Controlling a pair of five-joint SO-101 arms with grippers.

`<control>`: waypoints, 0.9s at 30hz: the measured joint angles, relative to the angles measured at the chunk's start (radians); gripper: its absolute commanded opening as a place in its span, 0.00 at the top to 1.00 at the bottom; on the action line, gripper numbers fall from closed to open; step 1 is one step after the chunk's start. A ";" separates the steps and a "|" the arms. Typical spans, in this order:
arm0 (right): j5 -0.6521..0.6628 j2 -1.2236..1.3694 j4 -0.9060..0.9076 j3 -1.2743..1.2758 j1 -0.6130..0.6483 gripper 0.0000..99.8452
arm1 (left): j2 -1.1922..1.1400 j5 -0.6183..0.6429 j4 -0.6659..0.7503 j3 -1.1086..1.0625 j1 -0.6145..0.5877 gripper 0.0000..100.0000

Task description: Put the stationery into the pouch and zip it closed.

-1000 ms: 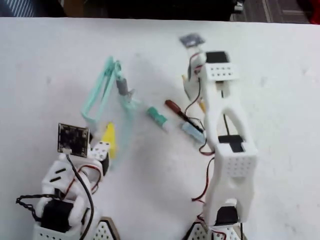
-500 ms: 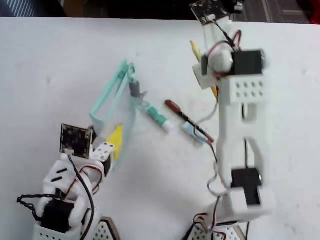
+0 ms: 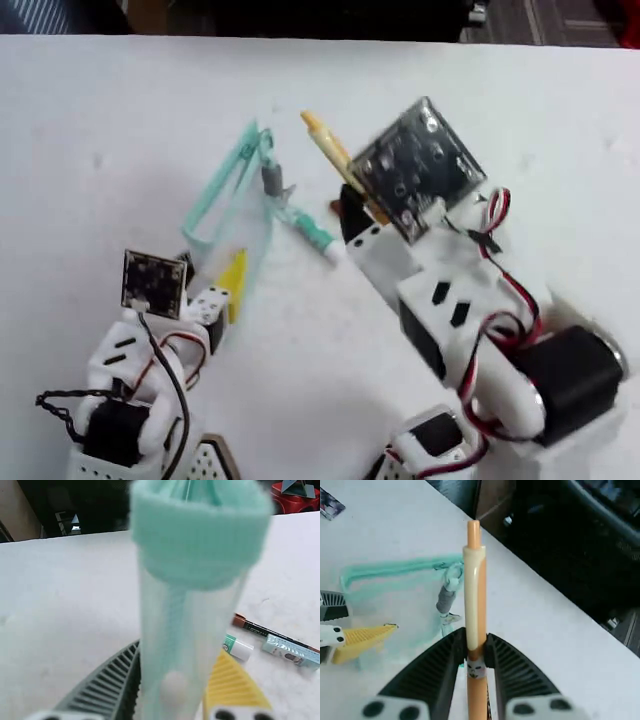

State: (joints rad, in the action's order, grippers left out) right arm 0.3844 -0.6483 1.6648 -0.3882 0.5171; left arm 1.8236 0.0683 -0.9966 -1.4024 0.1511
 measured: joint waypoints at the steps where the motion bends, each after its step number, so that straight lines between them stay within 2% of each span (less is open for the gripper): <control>1: 0.000 -0.003 -0.011 0.000 0.008 0.98 | 0.000 -0.002 0.000 0.000 0.000 0.82; 11: -0.005 -0.014 -0.061 0.000 0.015 0.98 | 0.000 -0.002 0.000 0.000 0.000 0.76; 16: -0.095 -0.046 -0.061 0.005 0.015 0.98 | -0.005 -0.002 0.000 0.000 0.005 0.76; 22: -0.114 -0.117 -0.061 0.005 0.017 0.98 | -0.005 -0.002 0.000 0.000 0.003 0.76; 27: -0.137 -0.140 -0.101 0.005 0.017 0.98 | 0.000 -0.002 -0.034 0.000 0.080 0.76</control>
State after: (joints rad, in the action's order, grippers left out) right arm 0.2478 -0.7879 1.5635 -0.3836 0.5340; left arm 1.8236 0.0667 -1.0303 -1.4024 0.2309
